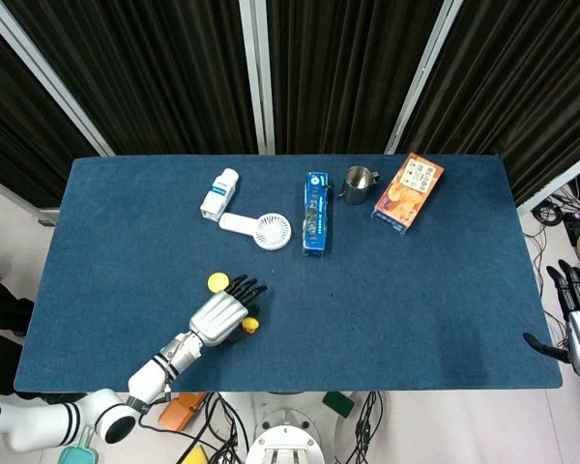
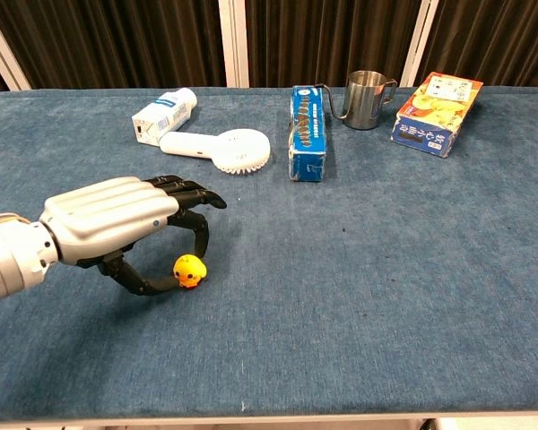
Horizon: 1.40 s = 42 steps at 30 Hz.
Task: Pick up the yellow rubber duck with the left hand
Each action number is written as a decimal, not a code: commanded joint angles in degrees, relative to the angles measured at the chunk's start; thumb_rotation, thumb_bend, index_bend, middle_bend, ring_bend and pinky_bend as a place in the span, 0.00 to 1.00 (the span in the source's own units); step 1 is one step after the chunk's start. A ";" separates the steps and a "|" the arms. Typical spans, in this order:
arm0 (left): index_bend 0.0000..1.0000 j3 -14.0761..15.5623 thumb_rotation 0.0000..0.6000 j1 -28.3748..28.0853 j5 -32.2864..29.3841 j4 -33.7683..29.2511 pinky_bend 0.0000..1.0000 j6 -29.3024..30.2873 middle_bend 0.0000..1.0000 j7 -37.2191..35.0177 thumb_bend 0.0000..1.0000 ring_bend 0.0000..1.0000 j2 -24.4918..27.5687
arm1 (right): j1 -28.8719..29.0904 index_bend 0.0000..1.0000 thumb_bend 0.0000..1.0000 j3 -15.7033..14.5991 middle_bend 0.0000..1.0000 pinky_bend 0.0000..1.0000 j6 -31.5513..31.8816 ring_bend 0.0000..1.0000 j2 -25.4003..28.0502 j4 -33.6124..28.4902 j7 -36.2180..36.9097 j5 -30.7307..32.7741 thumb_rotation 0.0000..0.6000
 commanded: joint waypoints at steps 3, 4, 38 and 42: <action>0.52 -0.01 1.00 -0.32 -0.96 -0.09 0.00 0.96 0.07 3.44 0.40 0.00 -0.43 | -0.24 0.00 0.14 -0.05 0.01 0.02 0.29 0.00 -0.13 0.36 0.44 -0.08 1.00; 0.53 -0.07 1.00 -0.32 -1.06 -0.38 0.00 1.23 0.08 3.64 0.41 0.00 -0.22 | -0.29 0.00 0.14 -0.05 0.01 0.02 0.37 0.00 -0.15 0.43 0.54 -0.12 1.00; 0.52 -5.67 1.00 -3.06 -19.68 -1.48 0.00 1.95 0.08 8.39 0.39 0.00 5.00 | 0.22 0.00 0.14 0.54 0.01 0.02 -1.11 0.00 -0.37 0.53 0.15 0.83 1.00; 0.49 -5.21 1.00 -3.26 -20.02 -1.21 0.00 2.08 0.08 8.28 0.39 0.00 4.63 | 0.21 0.00 0.14 0.56 0.01 0.02 -1.15 0.00 -0.34 0.38 -0.01 0.88 1.00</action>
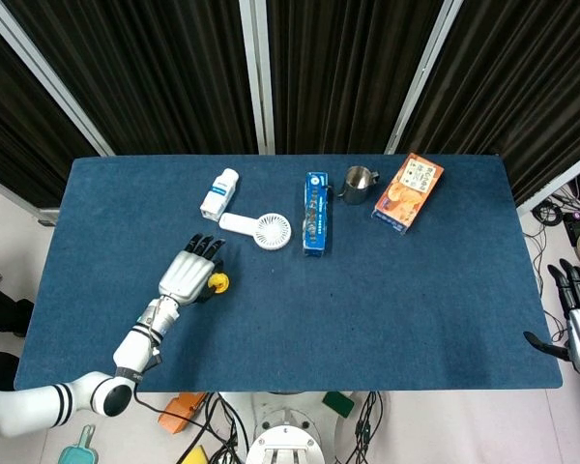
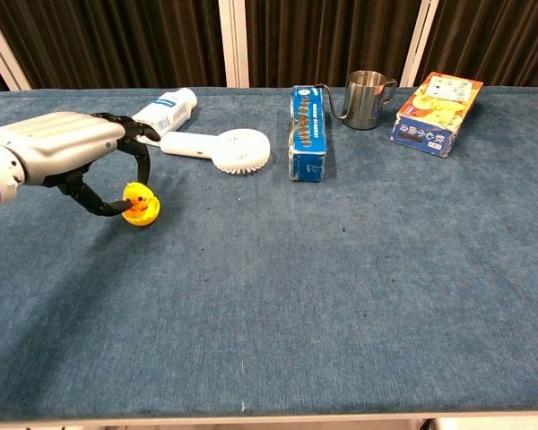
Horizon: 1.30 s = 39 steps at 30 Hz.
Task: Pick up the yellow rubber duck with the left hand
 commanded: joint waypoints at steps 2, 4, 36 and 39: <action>0.47 0.29 1.00 -0.24 -0.42 0.25 0.00 -0.01 0.08 0.13 0.38 0.00 -0.23 | -0.04 0.00 0.14 -0.01 0.01 0.02 0.01 0.00 0.04 -0.08 -0.06 0.04 1.00; 0.43 0.47 1.00 -0.36 -0.61 0.30 0.00 0.03 0.08 0.19 0.37 0.00 -0.29 | -0.11 0.00 0.14 0.00 0.01 0.02 0.05 0.00 0.07 -0.11 -0.05 0.11 1.00; 0.20 1.97 1.00 15.32 4.46 -11.42 0.00 21.36 0.07 -19.85 0.33 0.00 17.18 | 0.30 0.00 0.14 -0.80 0.01 0.03 -1.76 0.00 2.07 0.84 7.64 -0.93 1.00; 0.19 4.72 1.00 19.27 8.04 -12.44 0.00 24.64 0.07 -24.82 0.33 0.00 20.24 | 0.29 0.00 0.14 -1.04 0.01 0.03 -1.05 0.00 2.50 0.92 9.10 -2.06 1.00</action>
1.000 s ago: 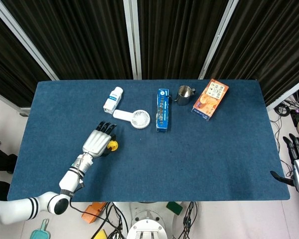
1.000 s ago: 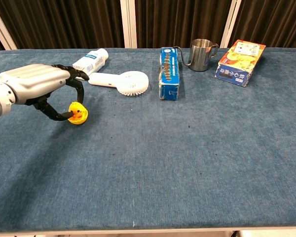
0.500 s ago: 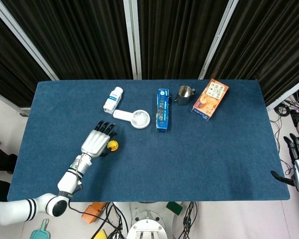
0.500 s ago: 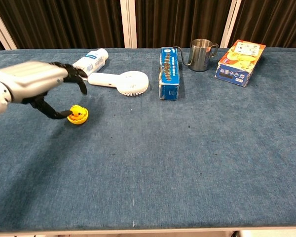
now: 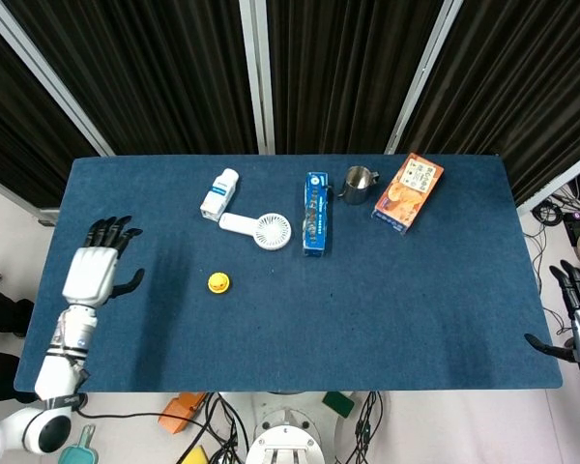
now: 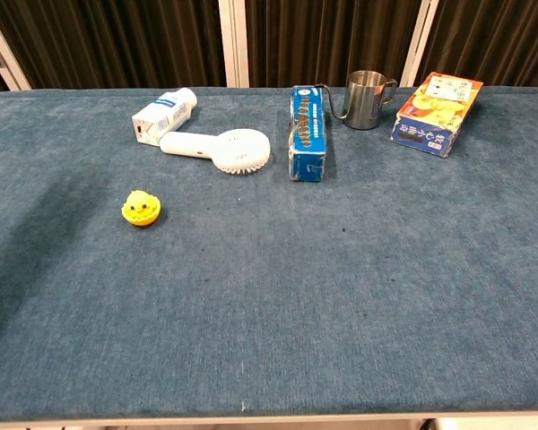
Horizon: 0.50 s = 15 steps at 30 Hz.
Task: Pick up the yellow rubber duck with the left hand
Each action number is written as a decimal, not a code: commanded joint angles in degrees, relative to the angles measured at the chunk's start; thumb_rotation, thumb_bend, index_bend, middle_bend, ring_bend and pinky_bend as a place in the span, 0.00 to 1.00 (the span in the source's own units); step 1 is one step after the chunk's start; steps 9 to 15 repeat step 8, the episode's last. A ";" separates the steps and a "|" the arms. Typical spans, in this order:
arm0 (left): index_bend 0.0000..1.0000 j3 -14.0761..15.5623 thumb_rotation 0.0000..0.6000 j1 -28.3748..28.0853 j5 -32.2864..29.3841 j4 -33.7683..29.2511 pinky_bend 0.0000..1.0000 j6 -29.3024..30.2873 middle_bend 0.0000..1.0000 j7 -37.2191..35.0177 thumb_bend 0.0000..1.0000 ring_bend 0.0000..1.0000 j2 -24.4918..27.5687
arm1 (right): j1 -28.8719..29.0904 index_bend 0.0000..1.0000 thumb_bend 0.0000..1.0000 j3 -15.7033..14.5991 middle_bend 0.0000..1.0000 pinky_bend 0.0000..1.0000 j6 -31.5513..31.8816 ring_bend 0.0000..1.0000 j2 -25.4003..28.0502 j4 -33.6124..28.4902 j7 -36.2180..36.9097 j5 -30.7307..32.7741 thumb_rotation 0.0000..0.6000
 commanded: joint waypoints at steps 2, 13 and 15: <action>0.19 5.33 1.00 7.59 6.84 -2.47 0.00 6.59 0.07 -8.12 0.33 0.00 5.73 | -0.06 0.00 0.14 -0.37 0.01 0.03 1.10 0.00 0.49 -0.05 1.15 -1.41 1.00; 0.19 9.77 1.00 13.67 12.65 -2.52 0.00 12.77 0.07 -9.89 0.32 0.00 7.80 | -0.21 0.00 0.14 -1.04 0.01 0.03 1.99 0.00 0.78 -1.70 0.19 -3.00 1.00; 0.19 9.77 1.00 13.67 12.65 -2.52 0.00 12.77 0.07 -9.89 0.32 0.00 7.80 | -0.21 0.00 0.14 -1.04 0.01 0.03 1.99 0.00 0.78 -1.70 0.19 -3.00 1.00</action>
